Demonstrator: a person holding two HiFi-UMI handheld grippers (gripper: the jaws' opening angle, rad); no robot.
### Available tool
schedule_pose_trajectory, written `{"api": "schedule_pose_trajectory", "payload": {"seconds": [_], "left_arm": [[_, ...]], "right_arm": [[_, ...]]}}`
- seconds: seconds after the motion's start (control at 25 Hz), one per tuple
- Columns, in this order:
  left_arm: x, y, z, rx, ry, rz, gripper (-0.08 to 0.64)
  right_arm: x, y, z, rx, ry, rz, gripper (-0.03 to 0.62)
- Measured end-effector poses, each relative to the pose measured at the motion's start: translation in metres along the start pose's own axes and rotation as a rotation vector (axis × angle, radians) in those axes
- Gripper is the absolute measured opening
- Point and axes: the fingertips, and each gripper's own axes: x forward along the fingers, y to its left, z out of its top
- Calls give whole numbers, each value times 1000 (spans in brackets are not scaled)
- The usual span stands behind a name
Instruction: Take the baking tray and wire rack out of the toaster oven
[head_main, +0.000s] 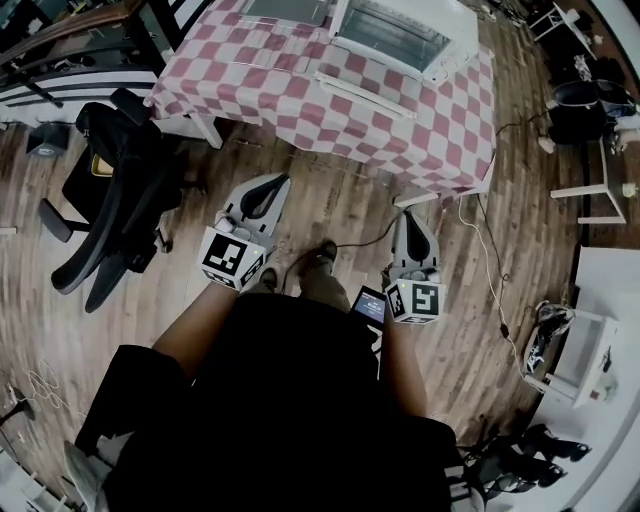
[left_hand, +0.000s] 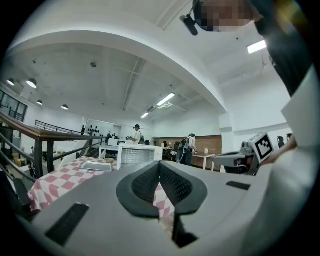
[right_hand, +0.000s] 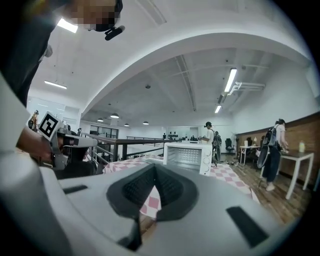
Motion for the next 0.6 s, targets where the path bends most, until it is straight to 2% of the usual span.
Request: {"api": "schedule_pose_trajectory", "payload": {"seconds": [0.12, 0.28, 0.6], "left_arm": [[-29, 1, -10, 17, 19, -6, -5], [-56, 3, -22, -2, 33, 19, -5], [-65, -46, -16, -2, 20, 40, -5]], "right_arm": [[-24, 22, 1, -13, 12, -16, 3], [-56, 33, -7, 4, 29, -28, 3], [-91, 26, -11, 17, 3, 57, 3]]}}
